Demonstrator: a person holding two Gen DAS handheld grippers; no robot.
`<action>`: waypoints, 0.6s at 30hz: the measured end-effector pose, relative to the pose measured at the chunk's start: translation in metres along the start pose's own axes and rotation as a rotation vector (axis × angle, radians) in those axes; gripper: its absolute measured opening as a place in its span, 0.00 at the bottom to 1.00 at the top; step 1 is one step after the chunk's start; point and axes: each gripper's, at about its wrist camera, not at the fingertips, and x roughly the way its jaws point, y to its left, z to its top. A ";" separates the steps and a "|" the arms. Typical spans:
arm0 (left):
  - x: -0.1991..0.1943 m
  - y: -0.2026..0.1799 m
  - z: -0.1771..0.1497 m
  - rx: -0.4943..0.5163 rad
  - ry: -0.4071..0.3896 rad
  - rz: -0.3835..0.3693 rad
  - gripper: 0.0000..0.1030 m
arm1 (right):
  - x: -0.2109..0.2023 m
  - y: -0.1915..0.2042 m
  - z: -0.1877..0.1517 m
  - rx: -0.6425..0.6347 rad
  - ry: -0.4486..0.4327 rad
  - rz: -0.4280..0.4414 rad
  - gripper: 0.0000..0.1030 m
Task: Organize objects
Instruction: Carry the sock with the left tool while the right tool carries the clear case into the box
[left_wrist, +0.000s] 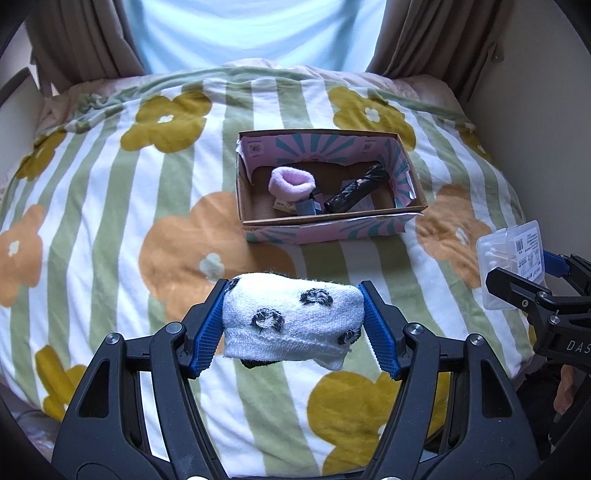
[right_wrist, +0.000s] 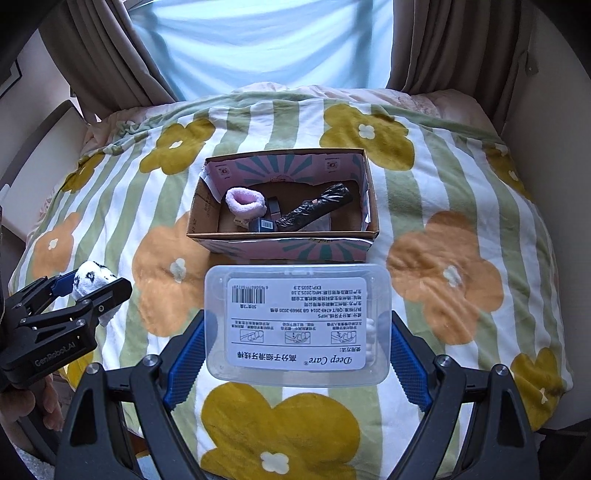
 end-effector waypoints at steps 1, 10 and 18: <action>0.001 0.000 0.002 0.002 0.002 -0.002 0.64 | 0.000 -0.001 0.001 0.003 0.000 0.000 0.84; 0.019 0.003 0.050 0.030 0.013 -0.023 0.64 | 0.011 -0.005 0.032 0.017 -0.013 0.009 0.85; 0.058 -0.003 0.122 0.107 0.001 -0.028 0.64 | 0.048 -0.011 0.089 0.025 -0.011 0.020 0.85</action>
